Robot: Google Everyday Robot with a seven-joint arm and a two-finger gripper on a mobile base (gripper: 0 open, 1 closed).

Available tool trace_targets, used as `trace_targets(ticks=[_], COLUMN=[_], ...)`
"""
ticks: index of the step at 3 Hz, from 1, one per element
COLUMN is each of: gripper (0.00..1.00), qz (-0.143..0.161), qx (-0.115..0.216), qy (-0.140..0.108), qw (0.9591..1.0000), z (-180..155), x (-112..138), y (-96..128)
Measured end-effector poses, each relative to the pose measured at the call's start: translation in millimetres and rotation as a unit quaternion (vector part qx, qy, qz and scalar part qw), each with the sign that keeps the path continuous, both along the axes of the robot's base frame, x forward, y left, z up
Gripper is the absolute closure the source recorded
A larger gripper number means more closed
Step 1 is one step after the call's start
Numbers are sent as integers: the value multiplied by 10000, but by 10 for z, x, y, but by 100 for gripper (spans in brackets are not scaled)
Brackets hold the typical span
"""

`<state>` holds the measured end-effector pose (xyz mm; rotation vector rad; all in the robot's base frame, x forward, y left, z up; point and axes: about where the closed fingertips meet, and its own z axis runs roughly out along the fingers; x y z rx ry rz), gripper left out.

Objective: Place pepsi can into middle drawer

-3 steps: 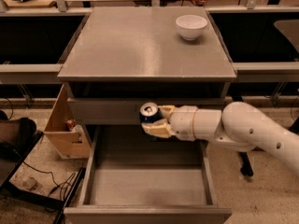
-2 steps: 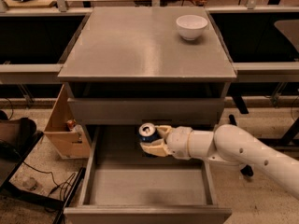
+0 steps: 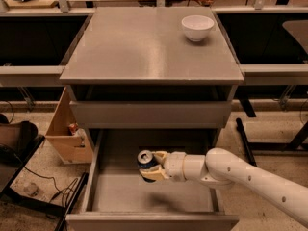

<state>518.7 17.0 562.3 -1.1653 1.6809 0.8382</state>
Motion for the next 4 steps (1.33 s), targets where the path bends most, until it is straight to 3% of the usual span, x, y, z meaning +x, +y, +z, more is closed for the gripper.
trace_targets(ticks=[1,3,4], gripper=[100,100,100], qz=[94,11,-6], qx=[55,518,622], qy=[79,306,318], qw=[9999,9982,9976], z=[-387,-1037,-1145], x=[18,112,137], y=[155,423,477])
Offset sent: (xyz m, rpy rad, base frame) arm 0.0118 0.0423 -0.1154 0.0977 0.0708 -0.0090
